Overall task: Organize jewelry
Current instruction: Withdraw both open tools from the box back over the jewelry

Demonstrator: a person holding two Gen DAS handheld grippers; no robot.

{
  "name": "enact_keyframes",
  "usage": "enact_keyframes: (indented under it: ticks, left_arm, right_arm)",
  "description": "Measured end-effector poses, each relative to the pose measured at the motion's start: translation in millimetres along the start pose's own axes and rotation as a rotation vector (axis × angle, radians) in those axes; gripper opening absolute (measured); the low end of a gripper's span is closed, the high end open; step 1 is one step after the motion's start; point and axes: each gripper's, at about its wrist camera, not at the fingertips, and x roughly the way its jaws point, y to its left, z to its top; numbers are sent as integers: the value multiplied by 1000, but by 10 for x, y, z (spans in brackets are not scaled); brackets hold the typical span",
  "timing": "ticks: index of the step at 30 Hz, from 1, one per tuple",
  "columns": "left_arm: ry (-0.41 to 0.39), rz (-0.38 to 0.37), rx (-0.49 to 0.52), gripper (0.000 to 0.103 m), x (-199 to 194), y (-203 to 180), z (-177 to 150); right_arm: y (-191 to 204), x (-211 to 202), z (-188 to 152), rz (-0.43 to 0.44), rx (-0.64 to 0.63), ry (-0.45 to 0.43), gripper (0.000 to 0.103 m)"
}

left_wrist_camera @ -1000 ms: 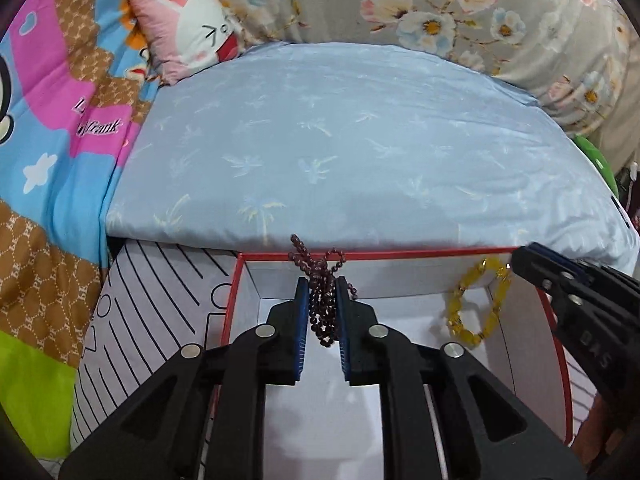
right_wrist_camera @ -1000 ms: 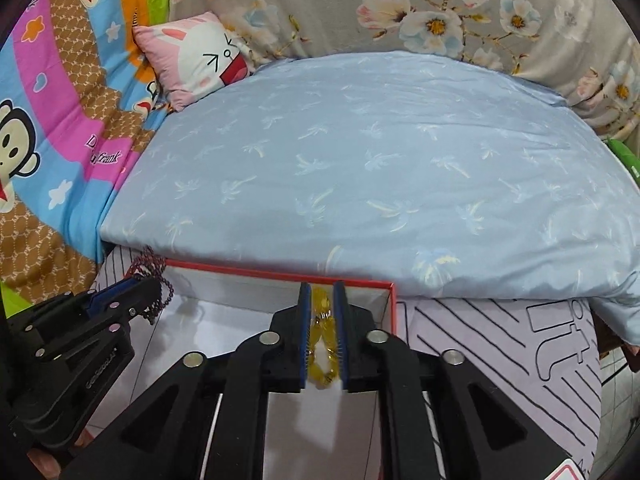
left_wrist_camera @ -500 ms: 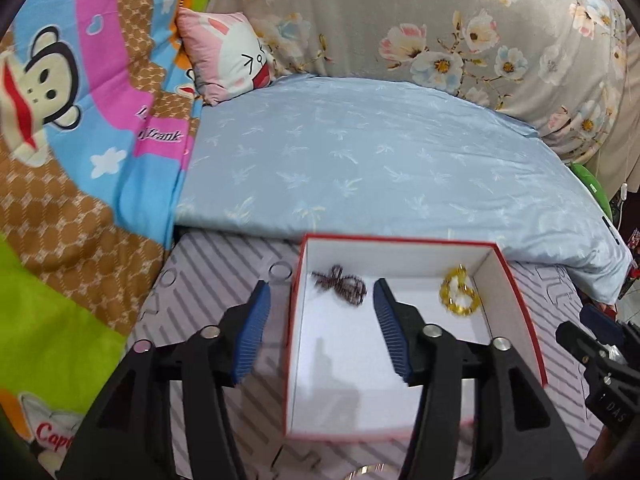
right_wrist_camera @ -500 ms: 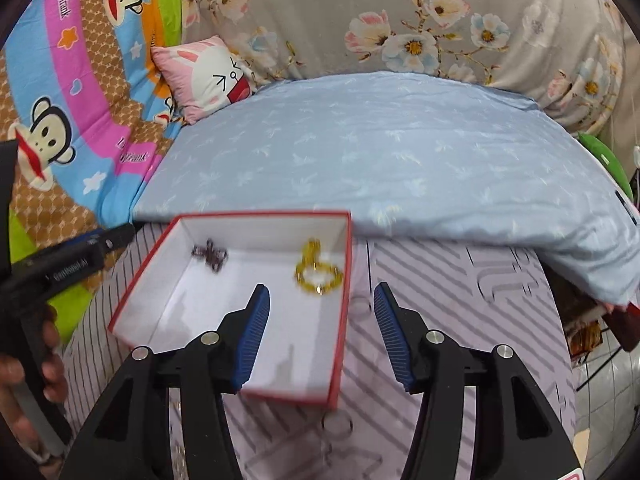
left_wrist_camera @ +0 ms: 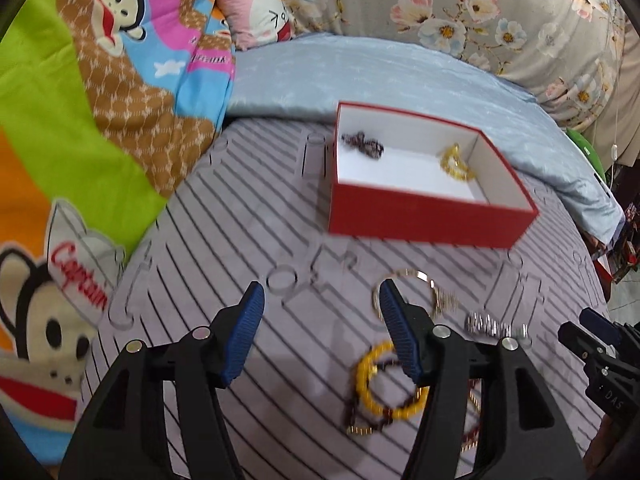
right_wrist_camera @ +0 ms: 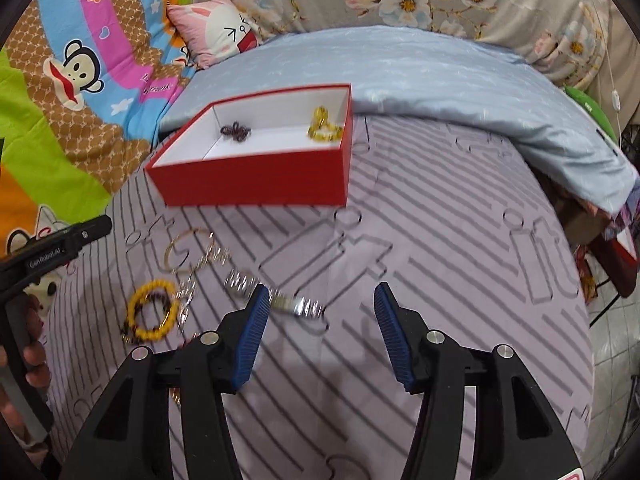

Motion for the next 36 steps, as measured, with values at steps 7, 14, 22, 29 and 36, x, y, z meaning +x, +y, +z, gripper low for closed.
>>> enact_keyframes:
  ticks: [7,14,22,29,36]
  left_arm:
    - [36,-14,8,57,-46,-60,-323]
    - [59,-41,15,57,-38,-119,-488]
    - [73,-50,23,56,28,-151,-568]
    - [93,-59,4,46,118,-130,-566]
    - [107,-69,-3,36,236,-123,-542]
  right_arm:
    - [131,-65,-293,14,-22,32,53]
    - [249,-56,-469,31,-41,65,53]
    - [229,-31,-526,31,-35,79,53]
    - [202,-3,-541,35,-26,86,53]
    - [208,15,-531,37,-27,92,53]
